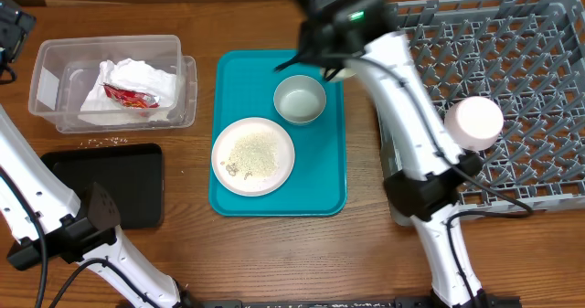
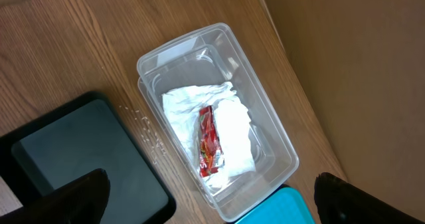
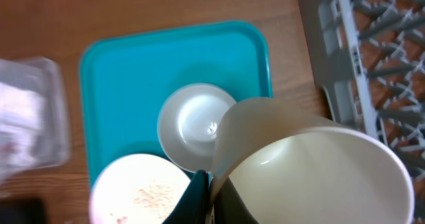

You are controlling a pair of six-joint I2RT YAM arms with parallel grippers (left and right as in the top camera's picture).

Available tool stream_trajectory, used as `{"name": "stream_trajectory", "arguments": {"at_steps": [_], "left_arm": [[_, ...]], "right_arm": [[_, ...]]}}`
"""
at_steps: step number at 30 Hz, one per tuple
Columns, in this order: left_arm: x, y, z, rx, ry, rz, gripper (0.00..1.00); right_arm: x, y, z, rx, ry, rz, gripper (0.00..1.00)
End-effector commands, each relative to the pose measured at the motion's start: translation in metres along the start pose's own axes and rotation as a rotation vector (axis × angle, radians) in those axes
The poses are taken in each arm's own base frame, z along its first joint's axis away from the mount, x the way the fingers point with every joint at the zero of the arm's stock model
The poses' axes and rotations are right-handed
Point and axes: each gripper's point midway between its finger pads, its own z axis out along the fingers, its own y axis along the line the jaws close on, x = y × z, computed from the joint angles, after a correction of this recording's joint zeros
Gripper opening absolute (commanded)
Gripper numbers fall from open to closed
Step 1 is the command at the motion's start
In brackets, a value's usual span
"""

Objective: Sort waste into correct bins and load items into the dishwasher
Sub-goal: 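Lift the white cup off the saucer and carry it to the rack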

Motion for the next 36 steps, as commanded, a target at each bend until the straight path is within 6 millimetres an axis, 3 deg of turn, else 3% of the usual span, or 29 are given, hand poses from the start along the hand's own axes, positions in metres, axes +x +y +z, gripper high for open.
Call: {"name": "stream_trajectory", "arguments": {"at_steps": [1, 5, 9, 15, 21, 24, 27, 36], "left_arm": [[0.003, -0.002, 0.007, -0.012, 0.01, 0.032, 1.0], [0.003, -0.002, 0.007, -0.012, 0.01, 0.032, 1.0], [0.003, -0.002, 0.007, -0.012, 0.01, 0.032, 1.0], [0.003, -0.002, 0.007, -0.012, 0.01, 0.031, 1.0], [0.004, -0.003, 0.007, -0.011, 0.011, 0.034, 1.0], [0.004, -0.003, 0.007, -0.01, 0.011, 0.034, 1.0], [0.004, -0.003, 0.007, -0.01, 0.011, 0.034, 1.0], [0.004, -0.003, 0.007, -0.01, 0.011, 0.034, 1.0]], "right_arm": [[-0.007, 0.008, -0.04, -0.207, 0.022, -0.001, 0.04], [-0.019, -0.004, -0.08, -0.37, 0.014, -0.025, 0.04], [-0.033, -0.028, -0.125, -0.458, -0.049, 0.022, 0.04], [-0.051, -0.078, -0.181, -0.451, -0.205, 0.082, 0.04], [-0.056, -0.124, -0.216, -0.402, -0.31, 0.106, 0.04], [-0.06, -0.146, -0.217, -0.373, -0.321, 0.155, 0.04], [-0.059, -0.154, -0.206, -0.393, -0.274, 0.166, 0.04], [-0.034, -0.164, -0.134, -0.383, -0.022, 0.157, 0.04]]}}
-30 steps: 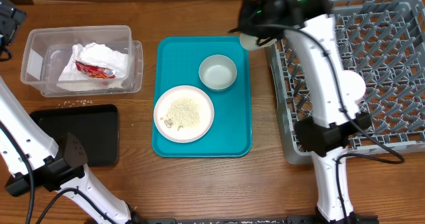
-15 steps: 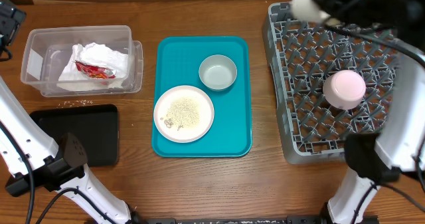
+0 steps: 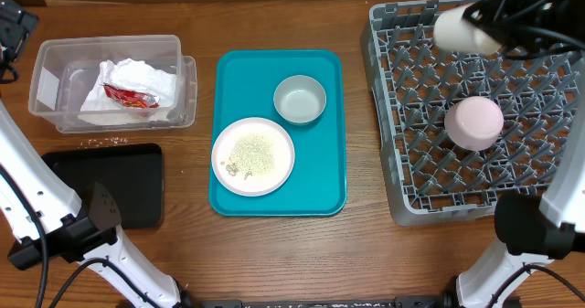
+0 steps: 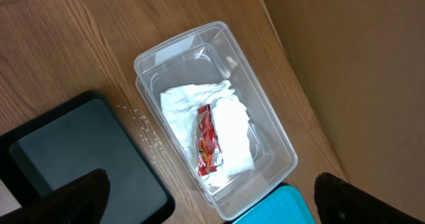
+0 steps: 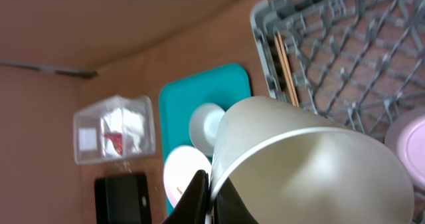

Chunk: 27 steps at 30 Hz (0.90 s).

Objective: Sort waste into correct bins and load items into the dishwasher
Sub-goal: 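Lift the white cup off the saucer and carry it to the rack, then lower the cup upright into the rack beside the pink bowl and release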

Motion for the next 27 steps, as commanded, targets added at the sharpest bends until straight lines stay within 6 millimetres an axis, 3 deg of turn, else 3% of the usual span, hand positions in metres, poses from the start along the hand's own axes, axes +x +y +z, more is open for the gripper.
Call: {"name": "stream_trajectory", "arguments": {"at_steps": [1, 5, 12, 19, 27], "left_arm": [[0.002, 0.0, 0.007, -0.014, 0.009, 0.028, 1.0], [0.002, 0.0, 0.007, -0.014, 0.009, 0.028, 1.0], [0.002, 0.0, 0.007, -0.014, 0.009, 0.028, 1.0], [0.002, 0.0, 0.007, -0.014, 0.009, 0.028, 1.0], [0.002, 0.0, 0.007, -0.014, 0.009, 0.028, 1.0]], "right_arm": [[0.01, -0.006, 0.015, -0.017, 0.071, -0.051, 0.04], [0.018, -0.01, 0.026, -0.037, 0.123, -0.072, 0.04], [0.017, -0.003, 0.026, -0.089, 0.122, -0.128, 0.04], [0.012, -0.016, 0.034, -0.09, 0.124, -0.109, 0.04], [0.02, 0.006, 0.06, -0.385, 0.185, -0.159, 0.04]]}}
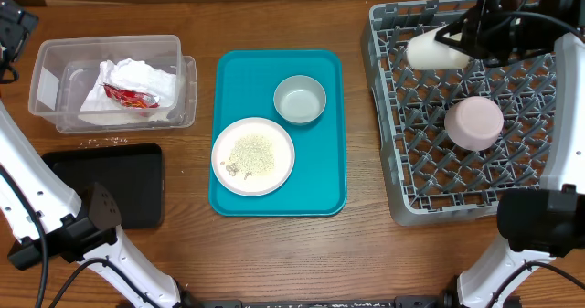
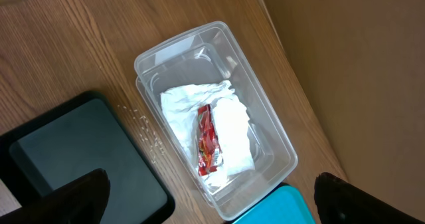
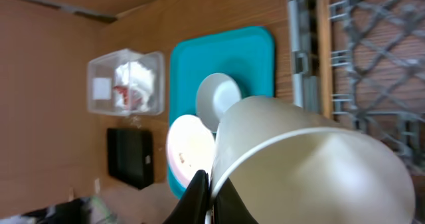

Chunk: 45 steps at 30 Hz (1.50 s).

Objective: Sort waste into correct bins and load items into the dishwasher
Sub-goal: 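Lower the cup upright into the rack beside the pink bowl and release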

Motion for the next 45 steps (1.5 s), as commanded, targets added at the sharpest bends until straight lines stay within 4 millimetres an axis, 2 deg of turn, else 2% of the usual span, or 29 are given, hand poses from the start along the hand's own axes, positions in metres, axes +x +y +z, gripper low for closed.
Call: {"name": "stream_trajectory", "arguments": {"at_steps": [1, 5, 11, 15, 24, 30, 35, 37, 40, 42, 45], "left_arm": [[0.002, 0.0, 0.007, -0.014, 0.009, 0.028, 1.0], [0.002, 0.0, 0.007, -0.014, 0.009, 0.028, 1.0], [0.002, 0.0, 0.007, -0.015, 0.009, 0.028, 1.0], [0.002, 0.0, 0.007, -0.014, 0.009, 0.028, 1.0], [0.002, 0.0, 0.007, -0.014, 0.009, 0.028, 1.0], [0.002, 0.0, 0.007, -0.014, 0.009, 0.028, 1.0], [0.002, 0.0, 0.007, -0.014, 0.009, 0.028, 1.0], [0.002, 0.0, 0.007, -0.014, 0.009, 0.028, 1.0], [0.002, 0.0, 0.007, -0.014, 0.009, 0.028, 1.0], [0.002, 0.0, 0.007, -0.014, 0.009, 0.028, 1.0], [0.002, 0.0, 0.007, -0.014, 0.009, 0.028, 1.0]], "right_arm": [[0.005, 0.027, 0.007, -0.224, 0.018, -0.083, 0.04], [0.001, 0.016, 0.02, -0.328, 0.008, -0.069, 0.04], [-0.002, -0.035, 0.034, -0.391, -0.021, 0.076, 0.04], [0.001, -0.044, 0.031, -0.562, -0.04, 0.109, 0.04], [0.007, -0.07, 0.055, -0.6, -0.016, 0.177, 0.04], [0.011, -0.103, 0.082, -0.544, 0.034, 0.315, 0.04], [0.014, -0.116, 0.093, -0.522, 0.048, 0.344, 0.04], [0.015, -0.124, 0.098, -0.476, 0.051, 0.358, 0.04], [0.021, -0.149, 0.107, -0.321, 0.068, 0.447, 0.04], [0.023, -0.155, 0.109, -0.278, 0.071, 0.461, 0.07], [0.026, -0.165, 0.112, -0.217, 0.069, 0.461, 0.21]]}}
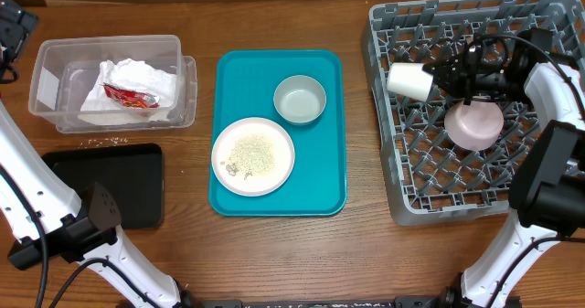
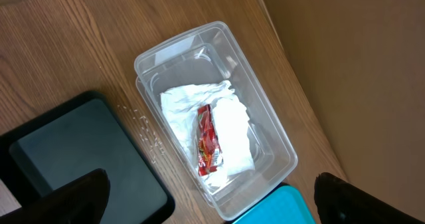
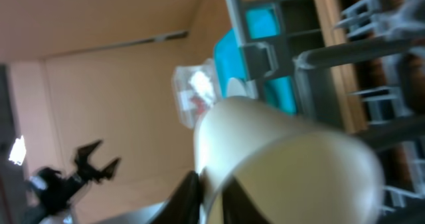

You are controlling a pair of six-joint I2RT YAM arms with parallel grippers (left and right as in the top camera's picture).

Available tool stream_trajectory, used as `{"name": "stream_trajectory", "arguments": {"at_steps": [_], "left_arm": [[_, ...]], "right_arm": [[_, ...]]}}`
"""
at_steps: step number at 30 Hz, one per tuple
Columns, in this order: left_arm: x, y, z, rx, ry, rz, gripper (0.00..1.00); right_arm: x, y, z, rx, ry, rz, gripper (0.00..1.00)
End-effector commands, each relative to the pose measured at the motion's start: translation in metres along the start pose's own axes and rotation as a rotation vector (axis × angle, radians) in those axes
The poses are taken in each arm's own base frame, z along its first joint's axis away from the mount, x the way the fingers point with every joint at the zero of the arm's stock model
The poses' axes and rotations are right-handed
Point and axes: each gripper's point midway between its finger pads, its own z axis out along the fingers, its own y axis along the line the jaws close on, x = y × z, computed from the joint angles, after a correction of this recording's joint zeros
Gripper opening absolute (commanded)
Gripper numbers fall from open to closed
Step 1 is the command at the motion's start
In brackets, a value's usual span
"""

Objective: Sort waste into correct bins and load items into the dishwasher
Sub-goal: 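Lower the cup upright into the rack beside the pink bowl and release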

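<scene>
My right gripper is shut on the rim of a cream cup, held on its side low over the left part of the grey dishwasher rack; the cup fills the right wrist view. A pink cup sits upside down in the rack. On the teal tray are a small bowl and a plate with crumbs. My left gripper is open high above the clear bin, which holds tissue and a red wrapper.
A black tray lies at the front left, below the clear bin. A cardboard wall runs along the table's back edge. The rack's upright tines stand all around the held cup.
My right gripper has come down and to the left with the cream cup, from above the rack's upper left to lying low over its left part. The left arm has not moved.
My right gripper first held the cream cup over the tray beside the small bowl. It then held it high over the rack's back right corner, later above the rack's back left part, and now low on its side near the pink cup.
</scene>
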Motion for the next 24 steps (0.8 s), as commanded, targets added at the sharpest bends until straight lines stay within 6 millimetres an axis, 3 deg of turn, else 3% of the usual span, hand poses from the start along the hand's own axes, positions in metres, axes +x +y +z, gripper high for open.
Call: {"name": "stream_trajectory", "arguments": {"at_steps": [1, 6, 9, 15, 24], "left_arm": [[0.002, 0.0, 0.007, -0.014, 0.009, 0.028, 1.0], [0.002, 0.0, 0.007, -0.014, 0.009, 0.028, 1.0], [0.002, 0.0, 0.007, -0.014, 0.009, 0.028, 1.0], [0.002, 0.0, 0.007, -0.014, 0.009, 0.028, 1.0], [0.002, 0.0, 0.007, -0.014, 0.009, 0.028, 1.0]], "right_arm": [[-0.007, -0.041, -0.002, 0.208, -0.047, 0.035, 0.22], [-0.012, -0.052, -0.014, 0.278, -0.078, 0.057, 0.2], [-0.017, -0.048, -0.026, 0.287, -0.099, 0.066, 0.18], [-0.028, -0.027, -0.054, 0.378, -0.145, 0.035, 0.2], [-0.036, 0.02, -0.102, 0.598, -0.245, -0.02, 0.34]]}}
